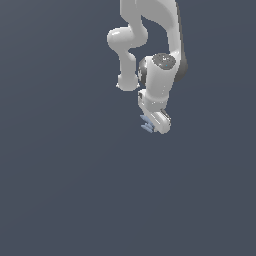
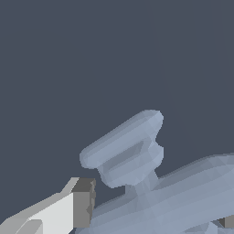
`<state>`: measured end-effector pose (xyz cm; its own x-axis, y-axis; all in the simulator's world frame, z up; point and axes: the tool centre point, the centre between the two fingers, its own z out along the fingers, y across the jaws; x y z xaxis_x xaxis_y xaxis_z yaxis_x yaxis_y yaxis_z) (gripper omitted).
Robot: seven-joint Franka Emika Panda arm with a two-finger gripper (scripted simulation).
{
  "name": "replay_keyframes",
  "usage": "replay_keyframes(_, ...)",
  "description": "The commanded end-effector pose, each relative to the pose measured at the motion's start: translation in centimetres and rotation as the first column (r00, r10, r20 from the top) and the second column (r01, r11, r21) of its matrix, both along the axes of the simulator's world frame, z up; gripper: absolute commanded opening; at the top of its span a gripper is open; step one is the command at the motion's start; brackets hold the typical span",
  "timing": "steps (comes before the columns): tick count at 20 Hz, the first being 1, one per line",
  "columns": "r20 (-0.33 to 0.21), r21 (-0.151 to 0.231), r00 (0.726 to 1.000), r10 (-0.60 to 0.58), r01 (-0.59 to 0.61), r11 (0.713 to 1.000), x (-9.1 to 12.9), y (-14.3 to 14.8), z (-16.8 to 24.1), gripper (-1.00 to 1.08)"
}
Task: Pick up the object and move it to a goal position.
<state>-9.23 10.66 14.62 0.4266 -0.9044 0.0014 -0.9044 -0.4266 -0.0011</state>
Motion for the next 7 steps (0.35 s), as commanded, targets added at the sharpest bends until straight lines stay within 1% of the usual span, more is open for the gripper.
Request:
replay_keyframes(1, -0.001, -0.001, 1.000, -0.001, 0.001, 1.000, -0.1, 1.1, 0.7, -1.00)
replay_keyframes(7, -0.001, 0.000, 1.000, -0.001, 0.001, 1.000, 0.0, 2.2, 1.4, -1.00)
